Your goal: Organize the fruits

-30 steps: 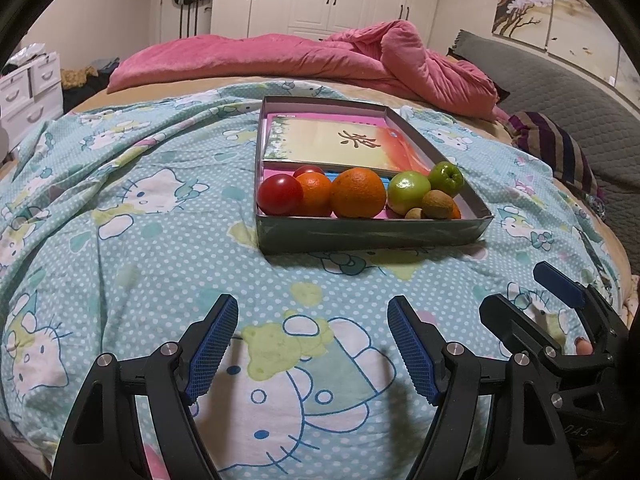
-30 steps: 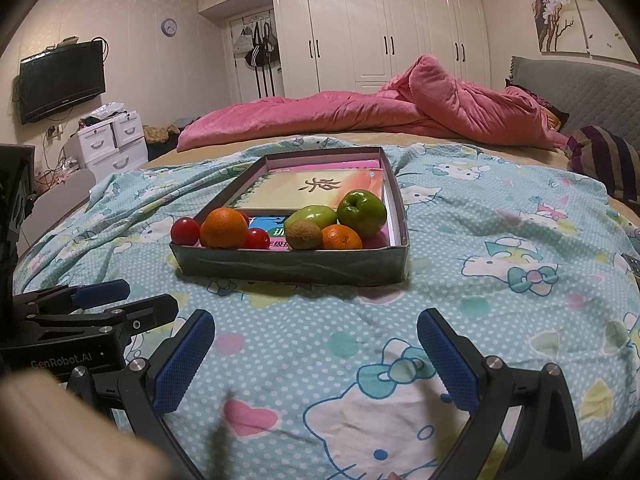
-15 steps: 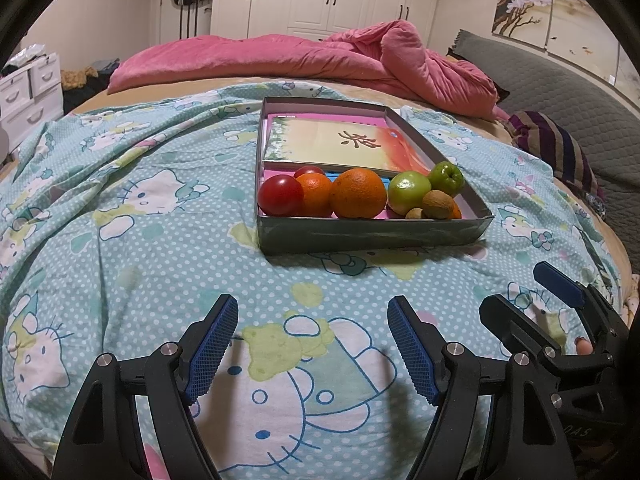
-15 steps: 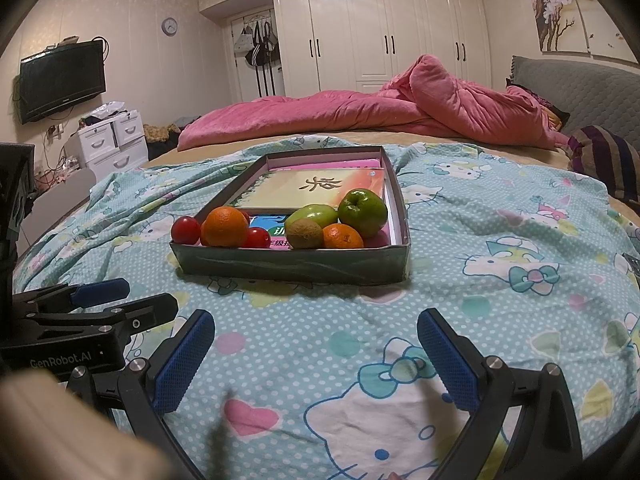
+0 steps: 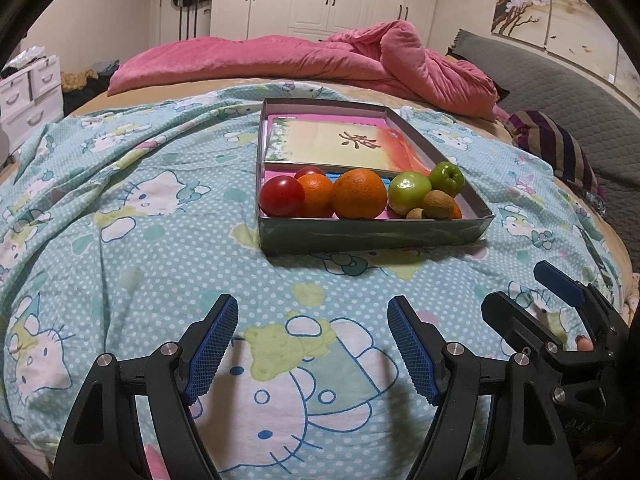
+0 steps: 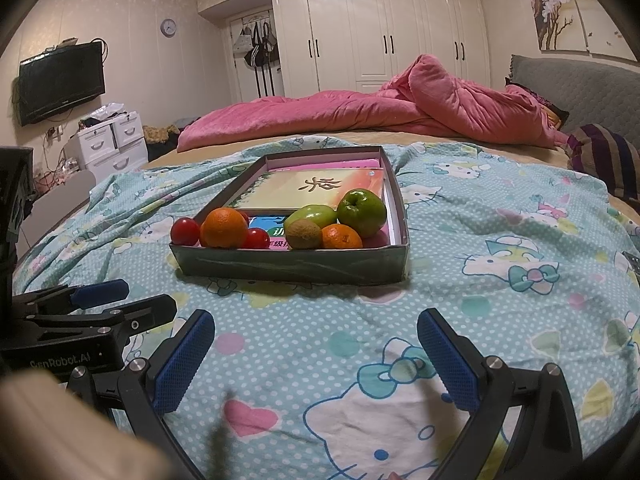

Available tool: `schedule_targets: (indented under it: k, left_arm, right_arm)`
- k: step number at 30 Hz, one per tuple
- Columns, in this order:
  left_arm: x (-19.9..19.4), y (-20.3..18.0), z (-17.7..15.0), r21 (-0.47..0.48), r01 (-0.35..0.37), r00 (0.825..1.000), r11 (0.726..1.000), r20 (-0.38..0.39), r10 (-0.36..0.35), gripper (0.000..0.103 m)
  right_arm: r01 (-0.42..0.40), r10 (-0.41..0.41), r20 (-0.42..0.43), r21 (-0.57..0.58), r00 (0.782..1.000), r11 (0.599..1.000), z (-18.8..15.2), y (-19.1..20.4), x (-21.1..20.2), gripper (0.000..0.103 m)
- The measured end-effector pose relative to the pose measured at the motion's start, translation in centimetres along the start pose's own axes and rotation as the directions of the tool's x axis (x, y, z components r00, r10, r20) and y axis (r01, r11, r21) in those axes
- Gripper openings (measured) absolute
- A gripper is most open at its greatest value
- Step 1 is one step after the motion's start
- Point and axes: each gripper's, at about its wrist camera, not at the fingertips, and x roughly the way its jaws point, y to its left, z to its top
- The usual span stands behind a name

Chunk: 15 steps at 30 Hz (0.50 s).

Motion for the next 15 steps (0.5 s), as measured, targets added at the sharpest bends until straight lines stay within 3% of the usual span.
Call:
schedule_targets:
  k: [10,15]
  left_arm:
    - [-0.3,0.0,0.2,0.001,0.019,1.000,1.000,0.005,-0.019,0.078]
    - [0.2,2.6,1.5,-0.095,0.024,1.000,0.995,-0.005,-0.024,0.078]
  right_arm:
    - [0.017,-0.017,0.001,0.038,1.000,0.999,0.4,-1.3,0.0,0.102]
    - [0.034,-0.033,-0.008,0.147,0.999,0.989,1.7,-5.0,0.3,0.102]
